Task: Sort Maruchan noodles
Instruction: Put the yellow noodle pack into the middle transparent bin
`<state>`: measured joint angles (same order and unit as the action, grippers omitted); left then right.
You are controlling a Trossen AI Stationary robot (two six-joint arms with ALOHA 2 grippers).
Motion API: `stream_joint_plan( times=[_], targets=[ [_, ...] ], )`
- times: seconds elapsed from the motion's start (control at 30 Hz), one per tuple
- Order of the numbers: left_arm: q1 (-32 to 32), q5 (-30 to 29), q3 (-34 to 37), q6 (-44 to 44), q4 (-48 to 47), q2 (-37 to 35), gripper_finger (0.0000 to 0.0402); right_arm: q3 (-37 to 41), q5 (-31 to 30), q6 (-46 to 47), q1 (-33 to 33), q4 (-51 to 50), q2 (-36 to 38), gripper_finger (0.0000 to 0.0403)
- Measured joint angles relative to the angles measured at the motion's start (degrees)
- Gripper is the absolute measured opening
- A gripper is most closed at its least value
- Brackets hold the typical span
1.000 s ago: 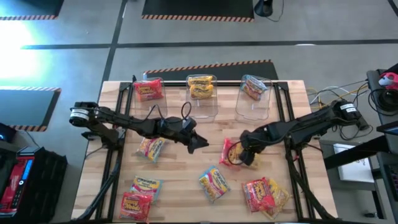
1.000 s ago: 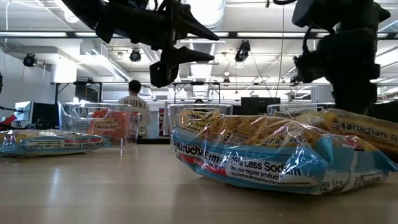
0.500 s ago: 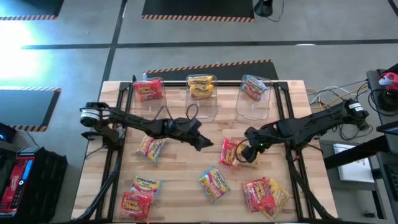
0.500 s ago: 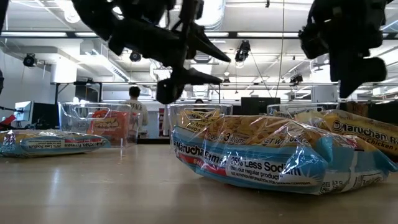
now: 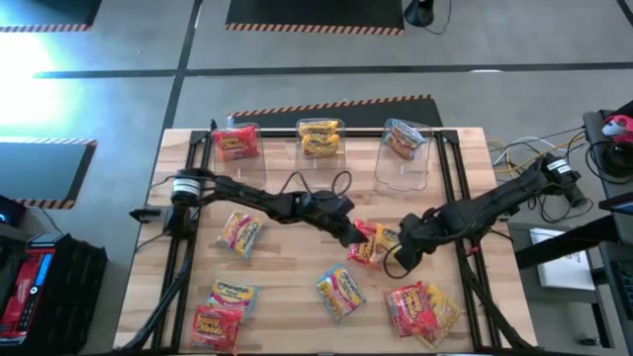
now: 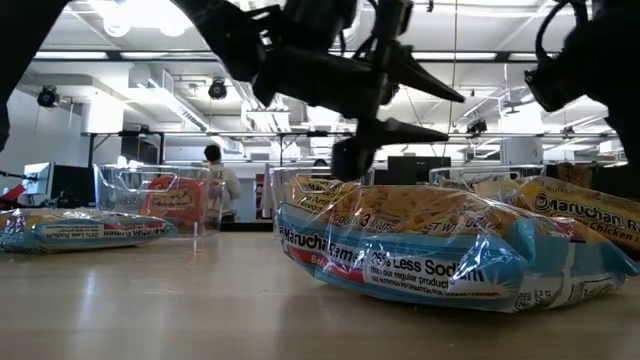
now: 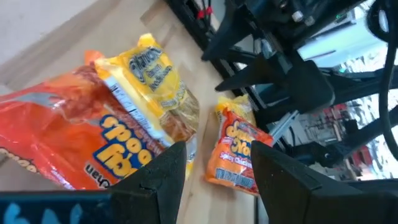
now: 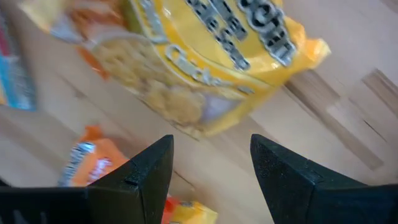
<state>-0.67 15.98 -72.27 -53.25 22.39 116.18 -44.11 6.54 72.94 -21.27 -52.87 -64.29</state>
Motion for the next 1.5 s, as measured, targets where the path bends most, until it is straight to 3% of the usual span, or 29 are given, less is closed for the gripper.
stream_joint_plan(
  times=[0.73,1.03,1.5],
  targets=[
    [1.05,2.71,-7.98,-2.8,-1.06,8.99,0.0165,0.28,-1.71,-4.82,-0.48,-1.81,-14.43,0.0203],
    [1.25,1.52,-9.28,-2.86,-4.34,9.42,0.0165,0.27,-3.73,-5.6,-0.46,0.22,-19.52,0.0203],
    [1.6,-0.61,-9.79,-3.66,-8.86,9.42,0.0165,0.17,-8.58,-5.65,-0.33,6.24,-20.53,0.0203]
  ],
)
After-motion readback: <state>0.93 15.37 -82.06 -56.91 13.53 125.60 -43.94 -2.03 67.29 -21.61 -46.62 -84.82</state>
